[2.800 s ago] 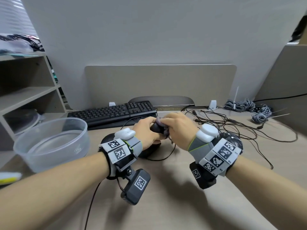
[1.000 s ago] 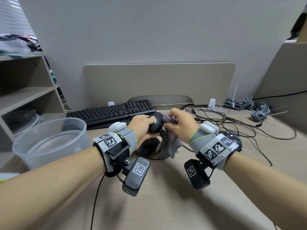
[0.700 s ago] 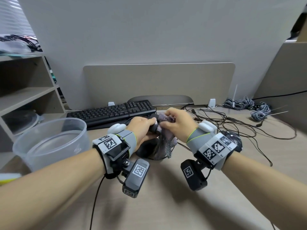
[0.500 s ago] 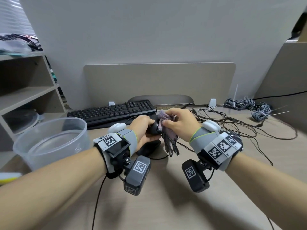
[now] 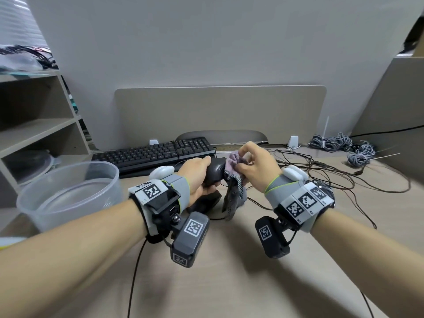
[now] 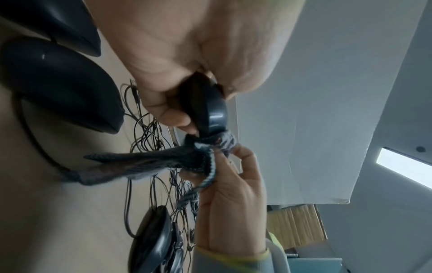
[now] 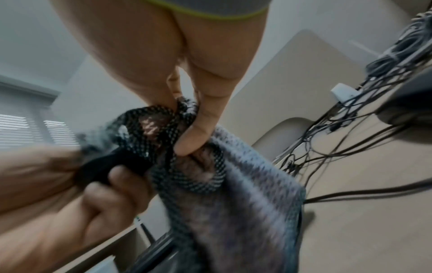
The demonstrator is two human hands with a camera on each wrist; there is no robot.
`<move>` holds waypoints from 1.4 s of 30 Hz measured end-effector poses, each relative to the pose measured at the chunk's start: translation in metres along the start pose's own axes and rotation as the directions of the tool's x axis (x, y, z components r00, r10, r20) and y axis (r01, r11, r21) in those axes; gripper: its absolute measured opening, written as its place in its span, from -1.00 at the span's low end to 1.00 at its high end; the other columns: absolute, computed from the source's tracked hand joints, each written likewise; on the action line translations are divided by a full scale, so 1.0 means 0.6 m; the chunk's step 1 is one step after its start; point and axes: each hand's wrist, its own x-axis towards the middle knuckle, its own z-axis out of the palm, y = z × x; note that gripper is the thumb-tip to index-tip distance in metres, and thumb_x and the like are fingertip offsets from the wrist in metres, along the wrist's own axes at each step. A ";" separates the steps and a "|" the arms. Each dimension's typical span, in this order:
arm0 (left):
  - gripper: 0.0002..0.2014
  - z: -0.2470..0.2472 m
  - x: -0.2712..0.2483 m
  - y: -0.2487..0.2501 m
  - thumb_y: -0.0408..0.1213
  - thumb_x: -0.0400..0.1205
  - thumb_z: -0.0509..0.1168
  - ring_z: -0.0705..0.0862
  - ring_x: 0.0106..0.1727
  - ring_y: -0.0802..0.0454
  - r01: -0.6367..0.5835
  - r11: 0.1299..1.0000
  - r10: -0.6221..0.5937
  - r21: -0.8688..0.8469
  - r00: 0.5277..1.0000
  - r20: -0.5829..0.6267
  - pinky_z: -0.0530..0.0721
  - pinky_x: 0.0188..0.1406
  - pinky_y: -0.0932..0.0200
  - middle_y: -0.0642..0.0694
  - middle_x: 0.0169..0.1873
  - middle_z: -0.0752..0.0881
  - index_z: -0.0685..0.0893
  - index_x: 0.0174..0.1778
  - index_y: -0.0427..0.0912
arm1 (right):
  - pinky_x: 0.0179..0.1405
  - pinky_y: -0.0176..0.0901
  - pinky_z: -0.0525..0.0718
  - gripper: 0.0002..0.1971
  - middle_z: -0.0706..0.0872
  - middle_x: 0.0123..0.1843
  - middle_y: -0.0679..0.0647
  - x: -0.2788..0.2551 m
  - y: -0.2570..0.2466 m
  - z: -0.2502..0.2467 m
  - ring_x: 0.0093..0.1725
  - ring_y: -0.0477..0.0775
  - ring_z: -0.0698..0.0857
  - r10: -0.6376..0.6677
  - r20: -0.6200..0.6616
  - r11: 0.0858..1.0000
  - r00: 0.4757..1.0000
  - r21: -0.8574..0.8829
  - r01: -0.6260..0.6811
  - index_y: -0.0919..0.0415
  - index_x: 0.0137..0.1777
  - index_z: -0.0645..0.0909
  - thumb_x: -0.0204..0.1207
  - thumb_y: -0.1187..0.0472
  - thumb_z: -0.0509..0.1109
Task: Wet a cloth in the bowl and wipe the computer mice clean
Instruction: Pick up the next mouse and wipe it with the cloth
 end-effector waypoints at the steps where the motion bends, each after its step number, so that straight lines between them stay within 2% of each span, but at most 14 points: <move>1: -0.80 0.000 0.000 0.002 -0.18 0.79 0.07 0.61 -0.42 -0.11 -0.008 1.000 0.008 -0.009 1.000 -0.001 0.56 -0.58 0.23 -0.24 -0.25 0.65 0.53 0.02 -0.18 | -0.29 -0.10 0.50 -0.83 0.58 -0.36 0.07 -0.007 -0.005 0.003 -0.34 0.11 0.51 -0.033 0.009 0.999 0.999 -0.025 0.033 0.08 -0.21 0.54 0.31 0.29 0.48; 4: -0.78 0.000 0.002 0.006 -0.22 0.78 0.10 0.72 -0.17 -0.20 -0.012 0.999 0.011 -0.050 1.000 -0.019 0.77 -0.23 -0.09 -0.29 -0.06 0.74 0.60 0.14 -0.22 | -0.31 -0.13 0.43 -0.85 0.61 -0.31 0.01 -0.030 -0.019 0.018 -0.34 0.05 0.49 -0.143 0.100 0.988 0.985 -0.052 0.149 0.14 -0.17 0.60 0.30 0.32 0.47; 8: -0.81 -0.005 0.000 0.001 -0.20 0.78 0.09 0.60 -0.41 -0.10 0.015 1.000 -0.015 -0.025 1.000 -0.005 0.56 -0.65 0.28 -0.25 -0.25 0.65 0.56 0.05 -0.21 | -0.18 -0.03 0.58 -0.86 0.63 -0.31 0.04 -0.006 0.001 0.009 -0.25 0.14 0.58 -0.045 0.049 0.997 0.998 -0.060 0.048 0.15 -0.17 0.62 0.29 0.33 0.44; 10: -0.79 -0.007 0.001 0.001 -0.21 0.77 0.10 0.64 -0.39 -0.14 0.004 1.000 -0.004 -0.025 1.000 -0.014 0.64 -0.58 0.21 -0.26 -0.27 0.67 0.57 -0.02 -0.24 | -0.26 -0.14 0.46 -0.86 0.61 -0.30 0.00 -0.018 -0.007 0.013 -0.26 0.09 0.54 -0.088 0.063 0.993 0.994 -0.079 0.093 0.15 -0.17 0.62 0.30 0.35 0.42; 12: -0.79 -0.010 0.006 0.001 -0.23 0.76 0.14 0.75 -0.18 -0.23 -0.011 1.000 0.010 -0.014 0.999 -0.032 0.80 -0.26 -0.06 -0.29 -0.14 0.75 0.61 -0.09 -0.22 | -0.33 -0.21 0.36 -0.85 0.57 -0.32 -0.05 -0.036 -0.024 0.020 -0.30 0.01 0.49 -0.184 0.150 0.979 0.972 -0.059 0.194 0.17 -0.17 0.63 0.30 0.38 0.43; 13: -0.79 -0.011 0.005 0.000 -0.23 0.75 0.15 0.76 -0.17 -0.23 -0.008 1.000 0.008 -0.007 1.000 -0.027 0.81 -0.27 -0.06 -0.29 -0.12 0.75 0.62 -0.08 -0.23 | -0.31 -0.18 0.40 -0.86 0.58 -0.32 -0.04 -0.035 -0.023 0.019 -0.29 0.01 0.49 -0.176 0.168 0.979 0.970 -0.072 0.191 0.17 -0.17 0.63 0.29 0.38 0.43; 16: -0.83 -0.010 -0.002 -0.003 -0.22 0.74 0.13 0.60 -0.48 -0.12 0.027 1.000 -0.027 -0.016 1.000 -0.002 0.54 -0.67 0.26 -0.27 -0.30 0.67 0.57 0.00 -0.23 | -0.15 -0.09 0.53 -0.88 0.62 -0.27 0.02 -0.002 0.005 0.002 -0.21 0.08 0.56 -0.032 0.098 0.991 0.995 -0.123 0.044 0.18 -0.18 0.61 0.31 0.36 0.39; 21: -0.84 -0.010 0.002 -0.007 -0.25 0.74 0.15 0.66 -0.35 -0.13 -0.009 1.000 0.008 -0.027 0.999 -0.041 0.66 -0.47 0.12 -0.30 -0.19 0.69 0.60 -0.03 -0.22 | -0.24 -0.22 0.39 -0.82 0.59 -0.28 -0.06 -0.036 -0.017 0.022 -0.25 -0.01 0.51 -0.157 0.174 0.980 0.972 -0.092 0.175 0.16 -0.20 0.61 0.27 0.43 0.37; 26: -0.85 -0.010 -0.002 -0.008 -0.24 0.74 0.13 0.62 -0.59 -0.04 -0.009 1.000 0.011 0.028 0.999 -0.039 0.52 -0.62 0.28 -0.26 -0.32 0.65 0.58 -0.01 -0.19 | -0.22 -0.24 0.39 -0.77 0.57 -0.33 -0.10 -0.015 0.003 0.011 -0.23 0.03 0.52 -0.053 0.073 0.994 0.996 -0.094 0.060 0.05 -0.25 0.59 0.26 0.43 0.33; 30: -0.86 -0.013 0.005 -0.009 -0.23 0.74 0.18 0.70 0.04 -0.14 -0.082 0.992 0.087 0.100 0.995 -0.047 0.70 -0.15 0.02 -0.19 0.07 0.70 0.65 0.05 -0.09 | -0.25 -0.22 0.38 -0.82 0.59 -0.30 -0.06 -0.038 -0.023 0.025 -0.25 0.00 0.50 -0.172 0.233 0.976 0.957 -0.089 0.197 0.16 -0.19 0.63 0.27 0.43 0.37; 33: -0.74 -0.026 -0.004 -0.008 -0.24 0.72 0.24 0.75 -0.08 -0.16 -0.076 0.992 0.072 0.104 0.997 0.041 0.82 -0.23 -0.06 -0.18 0.11 0.69 0.54 0.34 -0.04 | -0.15 -0.09 0.53 -0.84 0.71 -0.22 0.09 -0.007 0.013 0.008 -0.13 0.18 0.64 -0.026 0.107 0.989 0.994 -0.139 0.041 0.17 -0.18 0.62 0.29 0.41 0.33; 35: -0.65 -0.033 -0.006 -0.012 -0.27 0.71 0.28 0.76 -0.04 -0.14 -0.092 0.982 0.078 0.166 0.993 0.092 0.83 -0.31 -0.03 -0.20 0.18 0.68 0.49 0.43 -0.05 | -0.18 -0.13 0.46 -0.86 0.75 -0.15 0.13 0.004 0.024 -0.006 -0.11 0.20 0.64 0.024 0.004 0.989 1.000 -0.149 -0.023 0.18 -0.15 0.63 0.32 0.38 0.35; 39: -0.60 -0.024 -0.006 -0.018 -0.32 0.68 0.31 0.71 0.20 -0.21 -0.105 0.973 0.079 0.205 0.988 0.132 0.84 -0.28 -0.08 -0.22 0.35 0.63 0.52 0.47 -0.14 | -0.19 -0.27 0.27 -0.76 0.71 0.02 0.21 0.002 -0.005 0.005 0.04 0.23 0.62 -0.117 0.049 0.970 0.992 -0.208 0.125 0.21 0.01 0.68 0.36 0.39 0.37; 42: -0.61 -0.025 -0.005 -0.011 -0.35 0.67 0.33 0.72 0.19 -0.24 -0.110 0.968 0.081 0.223 0.987 0.137 0.84 -0.24 -0.10 -0.23 0.33 0.63 0.55 0.44 -0.16 | -0.14 -0.33 0.27 -0.73 0.69 0.06 0.22 0.015 0.002 0.005 0.10 0.24 0.62 -0.146 0.060 0.968 0.987 -0.198 0.156 0.21 0.06 0.68 0.37 0.39 0.38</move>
